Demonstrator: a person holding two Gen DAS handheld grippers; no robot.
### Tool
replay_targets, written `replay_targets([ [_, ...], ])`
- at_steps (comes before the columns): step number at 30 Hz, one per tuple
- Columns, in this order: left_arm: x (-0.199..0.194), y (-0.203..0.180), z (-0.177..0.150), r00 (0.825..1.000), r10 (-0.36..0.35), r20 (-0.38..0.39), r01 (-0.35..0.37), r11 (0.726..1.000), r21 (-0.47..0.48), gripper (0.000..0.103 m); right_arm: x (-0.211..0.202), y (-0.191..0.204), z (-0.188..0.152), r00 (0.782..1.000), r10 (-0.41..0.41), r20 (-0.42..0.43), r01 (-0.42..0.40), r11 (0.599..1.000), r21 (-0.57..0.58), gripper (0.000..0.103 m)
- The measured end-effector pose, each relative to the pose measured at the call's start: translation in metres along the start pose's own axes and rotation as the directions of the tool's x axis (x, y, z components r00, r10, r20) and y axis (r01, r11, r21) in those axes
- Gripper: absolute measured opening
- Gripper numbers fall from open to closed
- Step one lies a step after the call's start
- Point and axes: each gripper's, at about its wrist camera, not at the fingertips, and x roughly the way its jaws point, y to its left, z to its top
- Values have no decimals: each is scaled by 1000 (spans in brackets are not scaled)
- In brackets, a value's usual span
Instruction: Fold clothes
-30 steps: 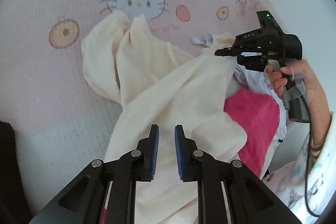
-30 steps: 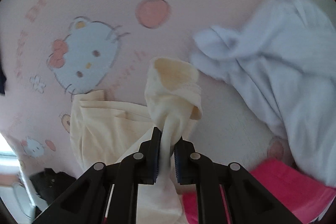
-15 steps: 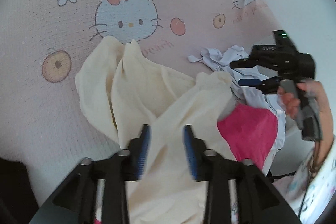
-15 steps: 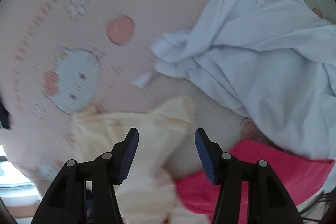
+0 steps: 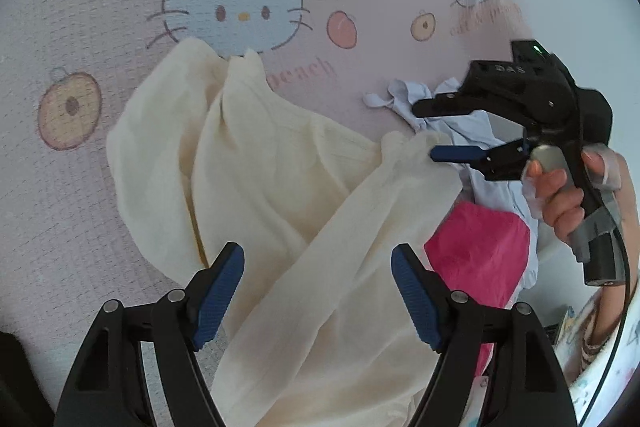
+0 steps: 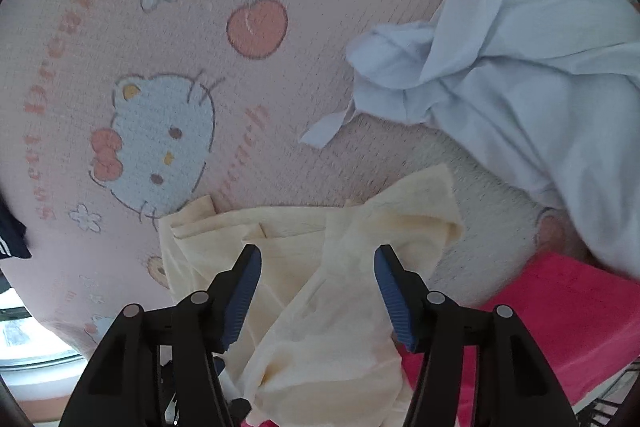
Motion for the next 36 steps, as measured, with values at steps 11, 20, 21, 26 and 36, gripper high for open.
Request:
replay_targets([
  [11,25,-5,-11,999,-32,-20,32,999,2,30,22,4,-1,1000,5,-26,-5,1000,20,58],
  [20,10,-8,-23,993,-118,21,118,993,-12,20,17,7,-11,996,-67,-52,65,997,-45,58],
  [21,7,-11,-25,991,-128,28,128,992,-8,20,23,2,-12,994,-77,-75,75,997,-31,58],
  [26,3,-29,-35,989,-146,24,145,989,28,20,36,-7,-13,991,-78,-106,78,997,-4,58],
  [36,17,-48,-47,994,-107,-10,108,992,61,20,49,-12,-20,993,-94,-74,93,996,-5,58],
])
